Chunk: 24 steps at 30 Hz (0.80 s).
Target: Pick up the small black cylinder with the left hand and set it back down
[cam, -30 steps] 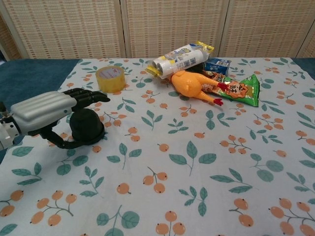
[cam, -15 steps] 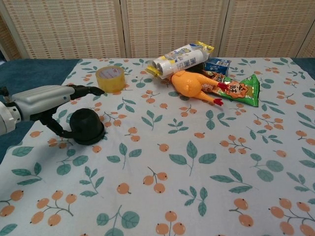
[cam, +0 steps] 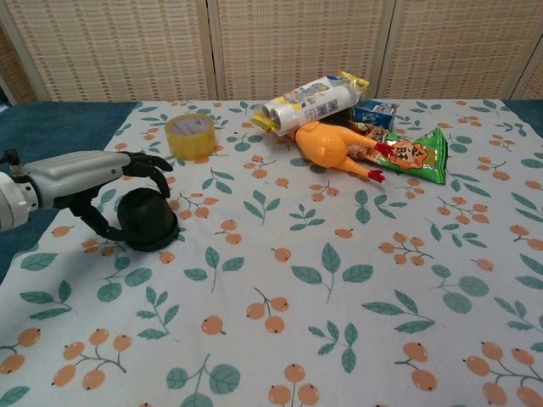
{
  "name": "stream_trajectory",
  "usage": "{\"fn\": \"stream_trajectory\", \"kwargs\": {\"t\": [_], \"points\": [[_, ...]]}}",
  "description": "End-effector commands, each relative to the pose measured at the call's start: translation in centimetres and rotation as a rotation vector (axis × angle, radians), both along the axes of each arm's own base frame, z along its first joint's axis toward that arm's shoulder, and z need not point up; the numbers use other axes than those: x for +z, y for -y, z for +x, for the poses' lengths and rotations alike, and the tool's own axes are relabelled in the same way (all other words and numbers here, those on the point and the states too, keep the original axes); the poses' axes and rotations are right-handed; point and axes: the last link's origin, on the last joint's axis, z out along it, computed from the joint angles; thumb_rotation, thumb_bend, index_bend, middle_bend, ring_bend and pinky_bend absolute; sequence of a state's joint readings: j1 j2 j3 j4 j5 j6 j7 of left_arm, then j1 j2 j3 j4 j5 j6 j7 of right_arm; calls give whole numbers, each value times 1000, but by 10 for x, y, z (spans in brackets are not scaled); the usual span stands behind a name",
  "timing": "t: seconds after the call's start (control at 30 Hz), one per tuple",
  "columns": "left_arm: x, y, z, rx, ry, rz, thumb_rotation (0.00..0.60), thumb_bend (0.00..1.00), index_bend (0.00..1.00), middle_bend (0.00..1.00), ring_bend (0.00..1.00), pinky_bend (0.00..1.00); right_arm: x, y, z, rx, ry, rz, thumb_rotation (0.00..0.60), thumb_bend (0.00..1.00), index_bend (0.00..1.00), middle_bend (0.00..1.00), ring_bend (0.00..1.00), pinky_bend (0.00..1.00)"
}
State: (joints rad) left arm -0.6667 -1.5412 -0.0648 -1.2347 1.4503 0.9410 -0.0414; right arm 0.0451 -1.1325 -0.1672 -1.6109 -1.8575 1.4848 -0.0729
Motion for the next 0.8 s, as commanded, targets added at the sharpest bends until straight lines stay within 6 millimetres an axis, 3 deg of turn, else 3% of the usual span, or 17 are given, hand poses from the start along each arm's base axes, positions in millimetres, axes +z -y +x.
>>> {"fn": "stream_trajectory", "kwargs": {"t": [0.03,0.2,0.27,0.37,0.43,0.5,0.63,0.8], "points": [[-1,-1,-1,-2,-12,4,600,266,304,59,0,22,0,0,0,1,1,1,600,103,0,0,0,0],[-2,-3,-2,1,-22,1,600,268,317,67,0,26,0,0,0,0,0,0,600,104,0,0,0,0],[-2,-3,-1,-3,-24,1,600,279,341,115,1,40,0,0,0,-1,-1,0,600,103,0,0,0,0],[-1,-3,1,-11,-25,-3,600,313,421,306,116,100,-1,0,0,-2,-3,2,600,104,0,0,0,0],[-1,-2,1,-16,-31,-4,600,369,481,448,244,188,-1,1,0,-4,-4,3,600,104,0,0,0,0],[-2,-2,0,-19,-37,0,600,418,531,526,324,294,-1,1,0,-5,-4,3,600,104,0,0,0,0],[-3,-1,-1,-25,-39,9,600,456,589,598,417,433,-1,1,0,-7,-7,4,600,104,0,0,0,0],[-4,1,0,-55,-45,41,600,502,612,626,475,498,-1,1,0,-8,-9,5,600,104,0,0,0,0]]}}
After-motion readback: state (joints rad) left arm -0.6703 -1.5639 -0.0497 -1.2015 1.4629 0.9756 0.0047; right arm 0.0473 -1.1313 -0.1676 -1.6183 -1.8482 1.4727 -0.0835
